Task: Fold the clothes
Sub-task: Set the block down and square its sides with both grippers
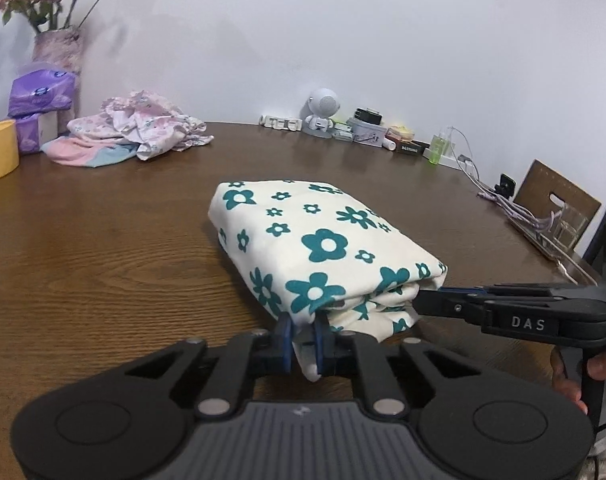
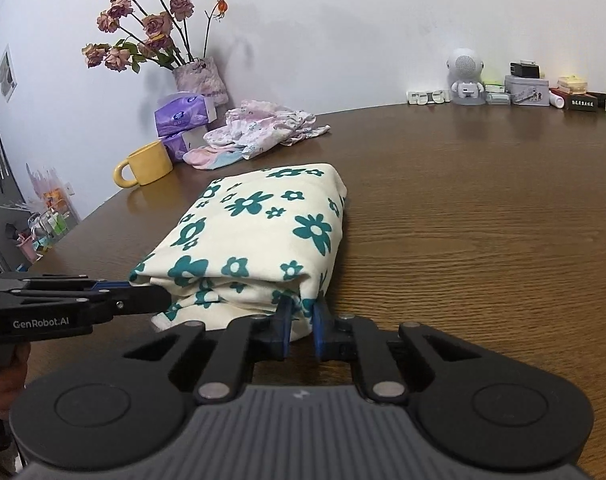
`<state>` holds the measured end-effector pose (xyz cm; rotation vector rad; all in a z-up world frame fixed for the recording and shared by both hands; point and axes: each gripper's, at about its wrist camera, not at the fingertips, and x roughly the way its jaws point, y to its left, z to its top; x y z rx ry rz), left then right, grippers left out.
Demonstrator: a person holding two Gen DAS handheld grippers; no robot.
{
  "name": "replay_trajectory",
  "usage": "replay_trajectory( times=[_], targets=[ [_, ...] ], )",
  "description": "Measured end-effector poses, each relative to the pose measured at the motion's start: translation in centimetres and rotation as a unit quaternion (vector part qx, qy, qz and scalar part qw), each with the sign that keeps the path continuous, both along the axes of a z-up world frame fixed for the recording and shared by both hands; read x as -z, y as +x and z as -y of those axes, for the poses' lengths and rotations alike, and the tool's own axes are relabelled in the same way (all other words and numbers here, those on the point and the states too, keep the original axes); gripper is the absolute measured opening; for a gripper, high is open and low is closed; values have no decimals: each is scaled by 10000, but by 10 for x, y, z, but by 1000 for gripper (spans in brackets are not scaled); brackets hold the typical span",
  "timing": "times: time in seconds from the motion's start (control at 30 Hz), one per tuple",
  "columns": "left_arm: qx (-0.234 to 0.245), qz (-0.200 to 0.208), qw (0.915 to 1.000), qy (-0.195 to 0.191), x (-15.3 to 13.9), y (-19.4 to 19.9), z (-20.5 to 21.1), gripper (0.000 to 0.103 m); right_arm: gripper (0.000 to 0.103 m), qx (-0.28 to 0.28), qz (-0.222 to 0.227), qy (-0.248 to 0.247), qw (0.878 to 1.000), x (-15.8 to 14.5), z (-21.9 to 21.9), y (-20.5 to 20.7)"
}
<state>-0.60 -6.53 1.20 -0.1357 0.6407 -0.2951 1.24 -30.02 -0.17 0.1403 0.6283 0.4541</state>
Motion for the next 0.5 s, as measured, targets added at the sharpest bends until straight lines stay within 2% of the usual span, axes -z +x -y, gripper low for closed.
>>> replay_trajectory(
  times=[0.07, 0.13, 0.17, 0.2, 0.33, 0.37, 0.43, 0.47, 0.5],
  targets=[
    [-67, 9, 10000, -64, 0, 0, -1, 41, 21, 80, 55, 65, 9999, -2, 5, -2],
    [-66, 15, 10000, -67, 1, 1, 0, 36, 20, 136, 86, 79, 9998, -3, 8, -3],
    [-54, 3, 10000, -79, 2, 1, 0, 14, 12, 157, 80, 82, 9998, -3, 9, -2],
    [-44, 0, 10000, -83, 3, 2, 0, 5, 7, 152, 64, 92, 9998, -2, 9, -1],
    [-15, 46, 10000, -54, 2, 0, 3, 7, 6, 102, 80, 114, 9999, -1, 7, -1],
    [-21, 53, 10000, -61, 1, 0, 3, 13, 10, 118, 76, 205, 9997, -1, 9, 0],
    [64, 100, 9999, 14, 0, -1, 6, 13, 9, 194, 38, 337, 9992, -1, 12, 3],
    [120, 110, 9999, 51, 0, -1, 8, 7, 8, 229, 23, 357, 9991, 0, 13, 5],
    [176, 108, 9998, 80, 0, -1, 10, 8, 8, 256, 17, 344, 9991, 0, 14, 7]
  ],
)
